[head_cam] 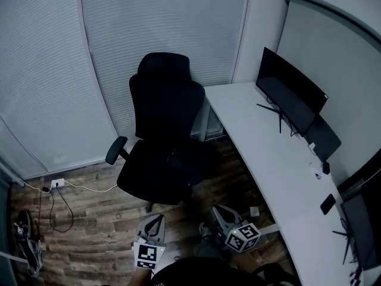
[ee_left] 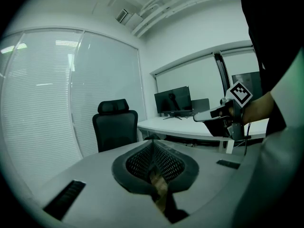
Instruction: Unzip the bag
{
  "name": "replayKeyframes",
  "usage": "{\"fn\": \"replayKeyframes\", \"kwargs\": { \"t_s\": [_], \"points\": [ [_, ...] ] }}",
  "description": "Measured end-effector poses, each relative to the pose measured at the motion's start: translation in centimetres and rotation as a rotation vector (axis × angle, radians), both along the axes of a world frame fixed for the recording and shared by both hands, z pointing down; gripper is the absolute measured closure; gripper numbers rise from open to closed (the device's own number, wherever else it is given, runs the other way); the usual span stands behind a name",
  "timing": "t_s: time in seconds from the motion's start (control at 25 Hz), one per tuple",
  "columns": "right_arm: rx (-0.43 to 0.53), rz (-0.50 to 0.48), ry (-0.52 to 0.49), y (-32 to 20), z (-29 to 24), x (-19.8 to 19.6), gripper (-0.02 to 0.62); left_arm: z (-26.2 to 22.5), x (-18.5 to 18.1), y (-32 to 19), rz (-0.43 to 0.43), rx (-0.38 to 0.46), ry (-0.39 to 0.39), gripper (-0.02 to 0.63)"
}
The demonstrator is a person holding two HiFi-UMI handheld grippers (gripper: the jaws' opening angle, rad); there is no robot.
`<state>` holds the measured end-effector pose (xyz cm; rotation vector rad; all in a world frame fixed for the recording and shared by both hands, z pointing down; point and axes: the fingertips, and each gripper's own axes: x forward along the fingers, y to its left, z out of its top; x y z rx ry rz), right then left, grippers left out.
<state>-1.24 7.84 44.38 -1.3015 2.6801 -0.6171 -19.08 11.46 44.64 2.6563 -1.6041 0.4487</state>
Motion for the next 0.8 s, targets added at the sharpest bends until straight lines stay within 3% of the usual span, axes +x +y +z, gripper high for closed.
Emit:
{"fn": "replayKeyframes", "kwargs": {
  "t_s": [0.8],
  "points": [
    [0.019,-0.064,0.051,3.5,-1.2,-3.4,0.551,-1.7,-2.0,4.0,-0.015,0.046,0.035,0.587]
  ]
}}
